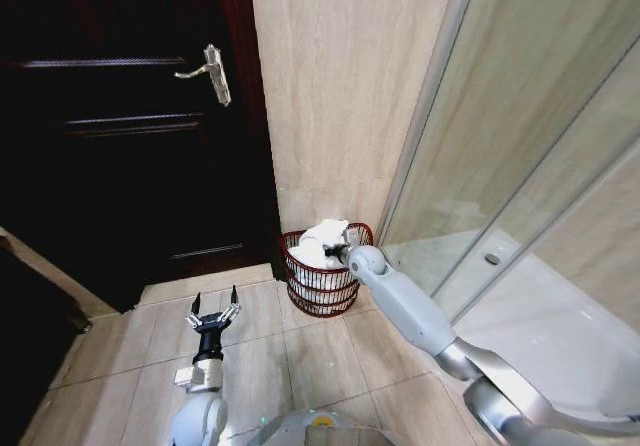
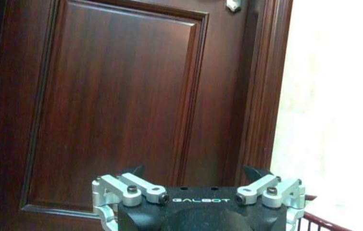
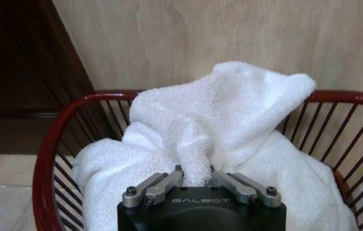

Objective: Discard the used towel into the hamper.

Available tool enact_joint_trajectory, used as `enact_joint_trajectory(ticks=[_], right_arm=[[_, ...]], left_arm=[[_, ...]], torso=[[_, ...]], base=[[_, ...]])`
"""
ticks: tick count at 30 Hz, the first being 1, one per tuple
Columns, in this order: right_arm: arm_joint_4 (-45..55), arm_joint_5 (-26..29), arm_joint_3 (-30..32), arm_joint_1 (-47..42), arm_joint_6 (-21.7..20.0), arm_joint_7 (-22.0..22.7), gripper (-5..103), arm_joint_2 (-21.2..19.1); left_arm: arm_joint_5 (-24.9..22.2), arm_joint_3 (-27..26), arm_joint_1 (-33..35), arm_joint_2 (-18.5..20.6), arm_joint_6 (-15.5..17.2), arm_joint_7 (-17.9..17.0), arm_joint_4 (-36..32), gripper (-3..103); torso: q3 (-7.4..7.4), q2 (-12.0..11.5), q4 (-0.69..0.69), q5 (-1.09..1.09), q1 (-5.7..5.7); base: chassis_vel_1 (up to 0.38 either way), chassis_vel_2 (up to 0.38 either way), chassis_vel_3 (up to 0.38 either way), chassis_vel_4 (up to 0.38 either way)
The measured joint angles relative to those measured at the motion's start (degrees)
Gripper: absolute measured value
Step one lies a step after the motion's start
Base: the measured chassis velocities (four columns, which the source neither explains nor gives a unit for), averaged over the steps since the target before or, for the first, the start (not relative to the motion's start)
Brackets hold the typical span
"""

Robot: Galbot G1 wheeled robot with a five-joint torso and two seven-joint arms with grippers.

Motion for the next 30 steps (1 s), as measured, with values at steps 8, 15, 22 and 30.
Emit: enact_joint_trajectory(ticks=[8, 15, 22, 30], right_arm=[[-4.2, -1.7, -0.1, 0.5, -0.7, 0.4, 8, 2.9], [-7.4, -2.9, 0.4, 0.3, -0.6, 0.3, 8, 5.1], [-10.0, -3.7, 1.3, 0.0, -0.1, 0.1, 8, 6.4], [-7.5, -5.5, 1.1, -0.3, 1.0, 0.2, 7, 6.0]], left_arm=[[-0.6, -0.2, 0.1, 0.4, -0.4, 0.3, 0.0, 100], [-0.8, -0.2, -0.4, 0.6, -0.4, 0.4, 0.0, 100], [-0.8, -0.2, -0.9, 0.7, -0.3, 0.8, 0.1, 100], [-0.9, -0.2, -1.3, 0.9, -0.3, 0.8, 0.4, 100]], torso=[[0.00, 0.0, 0.00, 0.00, 0.00], [0.00, 0.0, 0.00, 0.00, 0.00], [0.00, 0.0, 0.00, 0.00, 0.00], [0.02, 0.0, 0.00, 0.00, 0.00]], base=[[0.000, 0.000, 0.000, 0.000], [0.000, 0.000, 0.000, 0.000], [0.000, 0.000, 0.000, 0.000], [0.000, 0.000, 0.000, 0.000]])
